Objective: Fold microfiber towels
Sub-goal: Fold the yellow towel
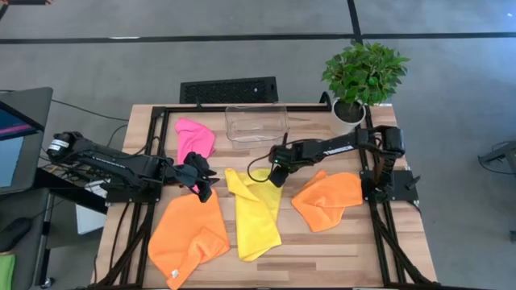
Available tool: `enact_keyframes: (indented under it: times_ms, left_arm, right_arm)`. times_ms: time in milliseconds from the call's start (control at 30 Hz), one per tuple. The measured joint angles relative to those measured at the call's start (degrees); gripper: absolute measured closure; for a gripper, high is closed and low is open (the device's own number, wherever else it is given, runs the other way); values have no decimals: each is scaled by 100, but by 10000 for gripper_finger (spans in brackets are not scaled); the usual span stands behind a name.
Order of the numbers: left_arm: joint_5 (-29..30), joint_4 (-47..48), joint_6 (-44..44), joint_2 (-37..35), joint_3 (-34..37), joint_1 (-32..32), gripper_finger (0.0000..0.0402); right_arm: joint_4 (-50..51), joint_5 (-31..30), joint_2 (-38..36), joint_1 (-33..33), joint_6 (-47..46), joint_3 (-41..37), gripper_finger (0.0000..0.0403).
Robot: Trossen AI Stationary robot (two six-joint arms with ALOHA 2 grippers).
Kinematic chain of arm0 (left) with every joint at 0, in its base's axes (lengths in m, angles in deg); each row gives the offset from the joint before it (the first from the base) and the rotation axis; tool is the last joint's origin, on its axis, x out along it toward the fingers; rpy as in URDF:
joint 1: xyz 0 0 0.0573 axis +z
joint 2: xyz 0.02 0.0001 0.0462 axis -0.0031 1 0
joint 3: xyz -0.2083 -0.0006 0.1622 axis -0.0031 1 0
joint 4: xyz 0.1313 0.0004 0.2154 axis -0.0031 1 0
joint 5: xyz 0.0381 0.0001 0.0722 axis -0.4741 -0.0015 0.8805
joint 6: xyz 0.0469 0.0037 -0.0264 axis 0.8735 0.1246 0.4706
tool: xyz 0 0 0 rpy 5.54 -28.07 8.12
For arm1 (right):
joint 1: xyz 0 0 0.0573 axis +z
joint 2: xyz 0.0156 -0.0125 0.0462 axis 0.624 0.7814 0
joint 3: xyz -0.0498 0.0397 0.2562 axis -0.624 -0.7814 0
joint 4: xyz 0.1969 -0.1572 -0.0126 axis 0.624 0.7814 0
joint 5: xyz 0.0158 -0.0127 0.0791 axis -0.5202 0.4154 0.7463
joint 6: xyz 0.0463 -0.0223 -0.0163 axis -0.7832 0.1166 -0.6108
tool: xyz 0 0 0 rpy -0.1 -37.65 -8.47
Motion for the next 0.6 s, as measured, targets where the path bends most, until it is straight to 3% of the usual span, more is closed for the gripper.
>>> enact_keyframes:
  times_ms: [300, 600]
  left_arm:
    - [-144, 17, 2, 0, 0, -2, 280]
    - [-138, 22, -243, 0, 0, 90, 280]
  right_arm:
    - [-34, 31, -48, -1, 23, -27, 262]
    - [-103, -170, -452, 112, 305, -46, 374]
